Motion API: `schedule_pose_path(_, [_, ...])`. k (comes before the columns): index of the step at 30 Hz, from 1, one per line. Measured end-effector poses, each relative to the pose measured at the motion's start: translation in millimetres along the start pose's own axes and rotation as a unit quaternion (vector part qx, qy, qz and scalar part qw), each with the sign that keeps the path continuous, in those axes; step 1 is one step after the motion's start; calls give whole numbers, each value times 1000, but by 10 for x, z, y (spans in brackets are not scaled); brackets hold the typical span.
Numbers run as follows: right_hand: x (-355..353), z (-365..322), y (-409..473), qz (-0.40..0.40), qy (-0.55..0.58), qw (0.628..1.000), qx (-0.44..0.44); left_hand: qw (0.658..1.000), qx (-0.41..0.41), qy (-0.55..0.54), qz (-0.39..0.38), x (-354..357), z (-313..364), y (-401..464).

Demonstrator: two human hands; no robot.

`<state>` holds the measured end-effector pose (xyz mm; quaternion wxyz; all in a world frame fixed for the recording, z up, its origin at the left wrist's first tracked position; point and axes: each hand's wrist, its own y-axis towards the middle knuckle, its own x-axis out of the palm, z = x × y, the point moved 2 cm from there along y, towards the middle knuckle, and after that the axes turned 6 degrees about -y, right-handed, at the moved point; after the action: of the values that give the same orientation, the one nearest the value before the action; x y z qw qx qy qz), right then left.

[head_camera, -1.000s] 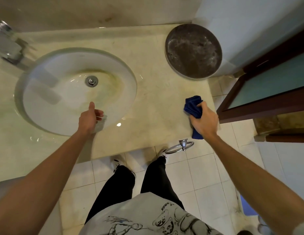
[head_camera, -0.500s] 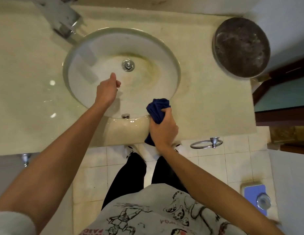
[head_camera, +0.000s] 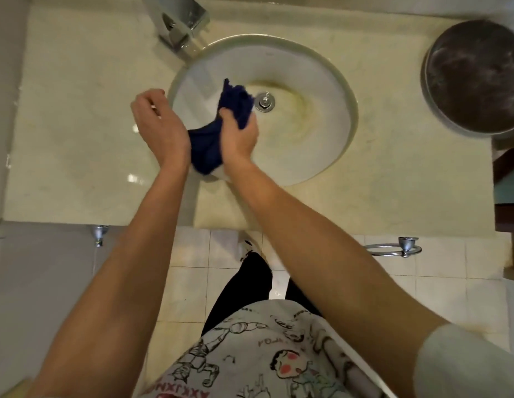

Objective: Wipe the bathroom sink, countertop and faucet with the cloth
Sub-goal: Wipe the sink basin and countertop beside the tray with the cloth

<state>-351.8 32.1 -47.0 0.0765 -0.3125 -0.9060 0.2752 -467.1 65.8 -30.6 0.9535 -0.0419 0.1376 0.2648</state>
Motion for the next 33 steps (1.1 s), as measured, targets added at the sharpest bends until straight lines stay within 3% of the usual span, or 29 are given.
schedule_pose_path(3, [-763, -298, 312, 21, -59, 992, -108, 997, 11, 29, -69, 75, -125, -290])
schedule_pose_path(6, [-1724, -494, 461, 77, -192, 957, -204, 984, 19, 72, -162, 234, -344, -600])
schedule_pose_path(9, [-2646, -511, 470, 152, -340, 905, -205, 967, 27, 103, -229, 342, -501, -910])
schedule_pose_path(13, [-3263, -237, 427, 203, -425, 867, -162, 962, 39, 152, -224, 388, -636, -1106])
schedule_pose_path(19, [-2474, 236, 237, 151, -384, 898, -154, 966, 53, 160, -195, 414, -675, -1134])
schedule_pose_path(21, [-2005, 231, 260, 85, -337, 926, -147, 965, 62, 162, -195, 407, -693, -1135])
schedule_pose_path(23, [-1608, 120, 331, -15, -236, 968, -84, 967, 59, 164, -188, 397, -713, -1139])
schedule_pose_path(25, [-1350, -68, 425, -62, -133, 988, -48, 968, 55, 161, -183, 392, -702, -1134])
schedule_pose_path(28, [-1216, -455, 644, -50, -60, 994, -72, 967, 39, 176, -181, 452, -667, -1089])
schedule_pose_path(33, [-1283, -1095, 1117, 23, -166, 969, -184, 970, -57, 202, -126, 602, -600, -1013])
